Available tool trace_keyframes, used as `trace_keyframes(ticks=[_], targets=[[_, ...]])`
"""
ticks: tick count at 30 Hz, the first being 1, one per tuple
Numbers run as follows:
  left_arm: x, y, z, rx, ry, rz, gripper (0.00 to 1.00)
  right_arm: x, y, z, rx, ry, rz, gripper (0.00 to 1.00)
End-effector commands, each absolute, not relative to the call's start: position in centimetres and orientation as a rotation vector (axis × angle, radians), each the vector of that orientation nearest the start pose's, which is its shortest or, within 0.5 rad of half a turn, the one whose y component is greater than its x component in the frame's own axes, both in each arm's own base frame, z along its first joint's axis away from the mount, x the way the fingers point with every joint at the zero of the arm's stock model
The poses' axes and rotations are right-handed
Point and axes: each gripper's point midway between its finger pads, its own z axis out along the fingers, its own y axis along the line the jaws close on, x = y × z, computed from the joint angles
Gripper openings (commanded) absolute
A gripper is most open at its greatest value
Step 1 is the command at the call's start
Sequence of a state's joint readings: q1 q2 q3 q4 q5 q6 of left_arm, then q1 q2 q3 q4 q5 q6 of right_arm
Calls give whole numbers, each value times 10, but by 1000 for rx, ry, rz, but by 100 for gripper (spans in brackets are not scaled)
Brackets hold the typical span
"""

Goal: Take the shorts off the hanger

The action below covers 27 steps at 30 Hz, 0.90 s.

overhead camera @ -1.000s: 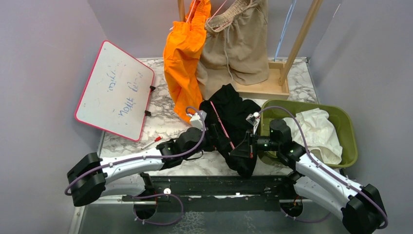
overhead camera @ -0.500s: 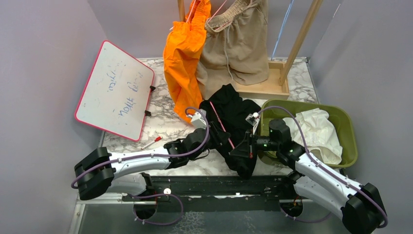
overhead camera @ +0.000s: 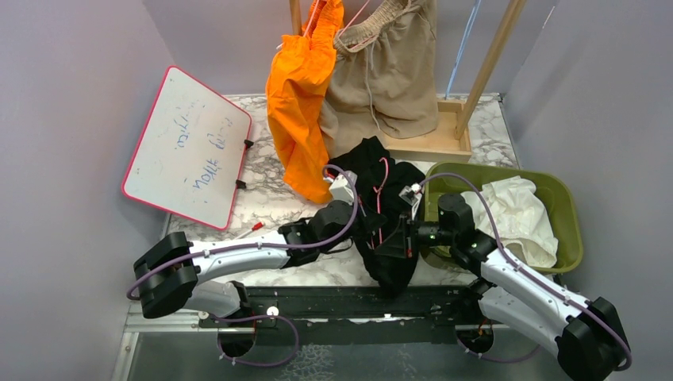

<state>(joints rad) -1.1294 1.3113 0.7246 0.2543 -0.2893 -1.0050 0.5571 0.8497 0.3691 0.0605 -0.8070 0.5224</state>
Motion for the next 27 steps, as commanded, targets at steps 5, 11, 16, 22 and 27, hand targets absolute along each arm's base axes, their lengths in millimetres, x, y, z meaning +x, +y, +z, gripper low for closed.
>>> trace_keyframes(ticks=[5, 11, 16, 22, 27], targets=[[191, -353, 208, 295, 2035, -887, 0, 133, 246, 180, -670, 2003, 1413, 58], [193, -304, 252, 472, 1909, -683, 0, 161, 227, 206, -544, 1926, 1174, 65], [176, -282, 285, 704, 1849, -631, 0, 178, 213, 235, -507, 1768, 1028, 67], [152, -280, 281, 1003, 1863, -638, 0, 184, 214, 271, -615, 1543, 962, 67], [144, -285, 271, 1097, 1910, -816, 0, 189, 218, 286, -730, 1397, 880, 67]])
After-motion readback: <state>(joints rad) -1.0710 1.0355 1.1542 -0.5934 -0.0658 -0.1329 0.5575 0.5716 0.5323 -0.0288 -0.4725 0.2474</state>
